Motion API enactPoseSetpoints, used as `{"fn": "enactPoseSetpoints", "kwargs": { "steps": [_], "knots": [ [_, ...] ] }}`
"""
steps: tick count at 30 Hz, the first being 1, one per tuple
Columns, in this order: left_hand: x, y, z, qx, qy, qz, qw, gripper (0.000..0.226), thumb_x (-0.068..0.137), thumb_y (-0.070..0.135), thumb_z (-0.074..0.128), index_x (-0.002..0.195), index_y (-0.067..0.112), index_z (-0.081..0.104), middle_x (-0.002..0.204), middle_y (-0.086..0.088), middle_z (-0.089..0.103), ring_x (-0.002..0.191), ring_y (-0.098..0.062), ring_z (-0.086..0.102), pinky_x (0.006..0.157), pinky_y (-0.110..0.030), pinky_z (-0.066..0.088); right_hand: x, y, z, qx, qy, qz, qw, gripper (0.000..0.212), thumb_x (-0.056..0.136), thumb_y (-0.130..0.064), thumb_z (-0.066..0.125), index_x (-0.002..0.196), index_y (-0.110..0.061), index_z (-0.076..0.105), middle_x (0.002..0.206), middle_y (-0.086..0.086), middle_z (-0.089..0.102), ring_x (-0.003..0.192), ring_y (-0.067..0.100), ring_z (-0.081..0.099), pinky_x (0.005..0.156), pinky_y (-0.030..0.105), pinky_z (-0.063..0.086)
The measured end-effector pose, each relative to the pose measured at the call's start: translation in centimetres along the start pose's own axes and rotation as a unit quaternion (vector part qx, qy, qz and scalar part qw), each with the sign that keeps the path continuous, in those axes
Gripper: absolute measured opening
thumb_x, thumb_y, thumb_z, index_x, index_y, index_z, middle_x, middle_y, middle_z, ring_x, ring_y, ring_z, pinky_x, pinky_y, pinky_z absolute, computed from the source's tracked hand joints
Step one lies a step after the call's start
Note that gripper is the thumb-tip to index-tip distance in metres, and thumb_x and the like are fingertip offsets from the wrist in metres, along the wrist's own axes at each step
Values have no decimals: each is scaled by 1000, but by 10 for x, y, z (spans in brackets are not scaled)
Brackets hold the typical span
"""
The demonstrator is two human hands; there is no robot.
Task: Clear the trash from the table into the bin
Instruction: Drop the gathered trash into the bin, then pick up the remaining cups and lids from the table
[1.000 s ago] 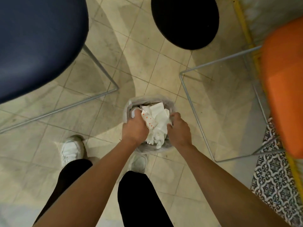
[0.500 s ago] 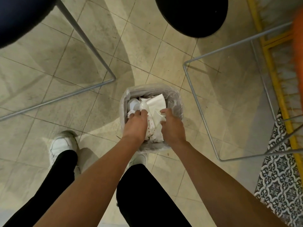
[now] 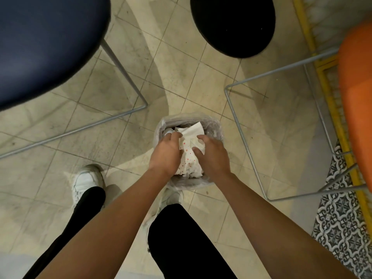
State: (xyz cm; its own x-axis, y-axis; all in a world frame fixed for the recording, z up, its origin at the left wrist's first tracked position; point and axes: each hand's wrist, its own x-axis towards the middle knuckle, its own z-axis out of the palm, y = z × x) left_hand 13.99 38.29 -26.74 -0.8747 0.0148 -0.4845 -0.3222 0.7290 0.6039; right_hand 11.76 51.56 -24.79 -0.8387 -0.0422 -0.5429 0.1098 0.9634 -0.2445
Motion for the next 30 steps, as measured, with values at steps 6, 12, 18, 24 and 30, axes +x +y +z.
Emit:
{"fn": "enactPoseSetpoints", "kwargs": {
  "steps": [6,12,18,24,30],
  "knots": [
    [-16,9,-67,-27,39,15,999,39,89,8,53,127,12,46,125,-13,54,116,-29,50,91,-37,43,-9,-50,-34,16,34,-33,999,38,91,-28,56,126,-14,54,127,6,57,122,27,46,99,36,38],
    [-41,16,-152,-38,93,40,994,38,90,14,56,127,13,48,125,-9,56,115,-24,52,88,-30,41,-18,-120,-86,1,38,-57,998,39,92,-28,52,130,-19,49,130,4,52,122,23,42,102,37,36],
    [-58,17,-244,-42,162,58,984,38,85,20,60,122,15,51,117,-4,59,111,-22,54,87,-34,45,-29,-204,-137,13,78,-105,991,38,92,-26,52,129,-19,49,129,2,52,122,21,42,102,38,37],
    [-65,5,-337,-43,223,58,972,37,87,22,60,122,15,51,119,-5,59,114,-23,51,92,-34,42,-34,-295,-171,24,107,-146,983,36,93,-29,51,127,-19,51,129,2,53,121,22,44,101,38,38],
    [-65,-28,-420,-29,259,32,965,38,87,24,60,123,15,50,120,-7,58,114,-25,51,91,-38,43,-28,-379,-193,14,108,-164,980,37,94,-32,48,128,-19,49,130,2,51,123,23,42,103,38,35]
  ]
}}
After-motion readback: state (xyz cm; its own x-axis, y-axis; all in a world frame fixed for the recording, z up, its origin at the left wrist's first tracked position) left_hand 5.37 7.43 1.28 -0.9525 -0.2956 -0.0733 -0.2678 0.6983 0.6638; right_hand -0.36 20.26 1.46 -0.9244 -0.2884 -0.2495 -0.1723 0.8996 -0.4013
